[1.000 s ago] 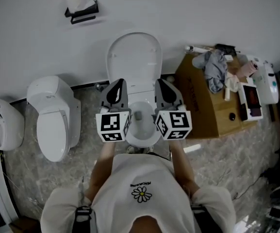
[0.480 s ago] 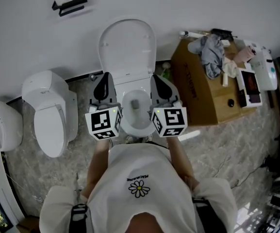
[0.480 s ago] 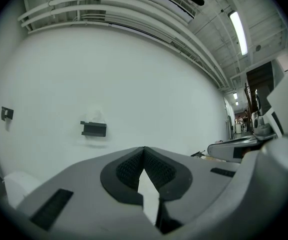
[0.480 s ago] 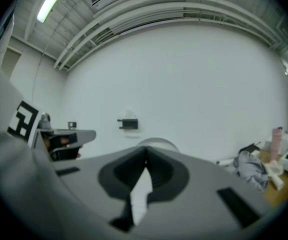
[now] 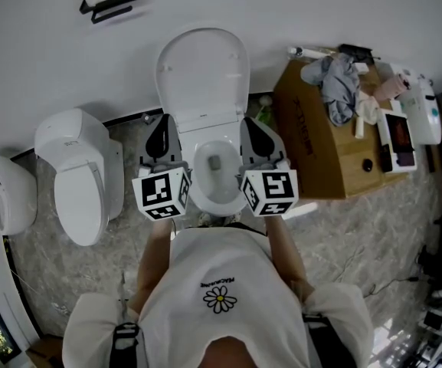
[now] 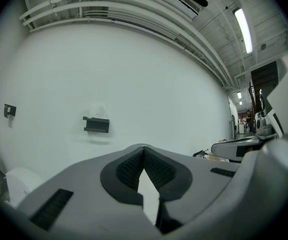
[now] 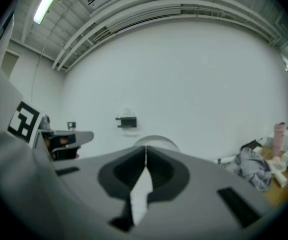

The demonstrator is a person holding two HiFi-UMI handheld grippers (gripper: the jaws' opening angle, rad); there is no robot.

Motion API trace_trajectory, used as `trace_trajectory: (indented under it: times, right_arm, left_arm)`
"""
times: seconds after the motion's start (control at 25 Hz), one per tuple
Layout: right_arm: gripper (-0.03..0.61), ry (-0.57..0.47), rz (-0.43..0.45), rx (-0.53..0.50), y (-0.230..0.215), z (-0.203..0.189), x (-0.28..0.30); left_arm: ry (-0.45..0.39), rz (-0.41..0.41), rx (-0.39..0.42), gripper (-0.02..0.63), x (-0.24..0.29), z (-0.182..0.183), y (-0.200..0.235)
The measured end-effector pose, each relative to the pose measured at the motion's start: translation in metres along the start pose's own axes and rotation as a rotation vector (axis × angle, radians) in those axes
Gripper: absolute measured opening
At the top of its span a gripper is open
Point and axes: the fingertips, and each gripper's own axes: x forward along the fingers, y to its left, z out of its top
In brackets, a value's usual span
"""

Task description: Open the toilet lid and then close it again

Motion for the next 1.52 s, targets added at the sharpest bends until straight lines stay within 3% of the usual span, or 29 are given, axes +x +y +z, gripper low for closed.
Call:
trace_trajectory:
  times: [0.32, 0.36, 0.48, 0.68, 1.04, 1.4, 1.52]
  right_arm:
    - [0.034, 0.006, 0.015, -0.078, -0.029, 0.019, 0.059]
    - [0.035, 0.011, 0.017, -0.094, -0.034, 0.022, 0.071]
    - [0.133, 0.039, 0.033, -0.129, -0.049, 0.026, 0.116]
    - [0.144, 0.094, 0.027, -0.205, -0.078, 0.022, 0.191]
    - [0.16, 0.247, 0.033, -0.284, -0.111, -0.016, 0.294]
    - [0.156, 0.34, 0.031, -0.289, -0.124, -0.043, 0.324]
    - [0.117, 0.333, 0.025, -0.25, -0.128, -0.044, 0.329]
  left_arm:
    - [-0.02, 0.04, 0.016, 0.03, 0.044, 0.008, 0.026]
    - [-0.02, 0.041, 0.022, 0.04, 0.054, 0.009, 0.031]
    - [-0.001, 0.044, 0.042, 0.091, 0.09, 0.005, 0.045]
    - [0.081, 0.04, 0.056, 0.187, 0.157, -0.02, 0.067]
    - [0.197, 0.057, 0.126, 0.213, 0.253, -0.059, 0.103]
    - [0.306, 0.06, 0.119, 0.218, 0.286, -0.096, 0.11]
    - [0.325, 0.071, 0.135, 0.153, 0.291, -0.101, 0.113]
